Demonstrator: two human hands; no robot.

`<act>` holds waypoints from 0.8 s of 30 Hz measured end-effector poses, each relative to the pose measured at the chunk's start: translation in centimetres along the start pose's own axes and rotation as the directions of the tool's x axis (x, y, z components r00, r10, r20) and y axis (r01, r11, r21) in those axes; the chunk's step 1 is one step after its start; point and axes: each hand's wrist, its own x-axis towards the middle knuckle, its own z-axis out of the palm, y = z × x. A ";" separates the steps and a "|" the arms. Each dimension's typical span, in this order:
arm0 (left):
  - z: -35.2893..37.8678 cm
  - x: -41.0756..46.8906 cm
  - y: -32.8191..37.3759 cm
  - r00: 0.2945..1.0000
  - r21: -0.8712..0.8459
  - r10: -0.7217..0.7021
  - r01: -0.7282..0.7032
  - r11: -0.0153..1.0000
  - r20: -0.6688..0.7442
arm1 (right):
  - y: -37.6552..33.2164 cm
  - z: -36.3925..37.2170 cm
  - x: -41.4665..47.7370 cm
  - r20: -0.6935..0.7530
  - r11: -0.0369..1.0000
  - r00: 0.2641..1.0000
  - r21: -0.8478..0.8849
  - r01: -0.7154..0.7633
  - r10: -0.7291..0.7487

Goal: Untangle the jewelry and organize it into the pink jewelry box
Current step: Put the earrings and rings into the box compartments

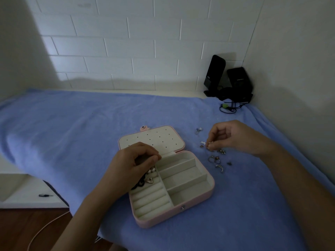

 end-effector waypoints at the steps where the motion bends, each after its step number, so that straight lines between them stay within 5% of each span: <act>1: -0.1 0.0 0.0 1.000 -0.010 -0.005 0.005 1.000 -0.002 | -0.2 0.1 0.0 -0.024 1.000 0.999 0.004 0.021 -0.021; 11: -0.6 -0.6 3.1 0.994 -0.249 -0.112 0.105 0.963 -0.012 | -5.4 3.9 -1.1 -0.214 0.946 0.922 -0.087 0.311 -0.323; 16: -0.6 -0.4 5.4 0.983 -0.506 -0.169 0.178 0.844 0.064 | -6.4 7.0 -1.5 -0.218 0.882 0.860 -0.214 0.420 -0.462; 24: -0.9 -0.4 5.4 0.978 -0.473 -0.210 0.182 0.862 -0.006 | -5.7 8.9 -0.8 -0.248 0.774 0.738 -0.302 0.556 -0.627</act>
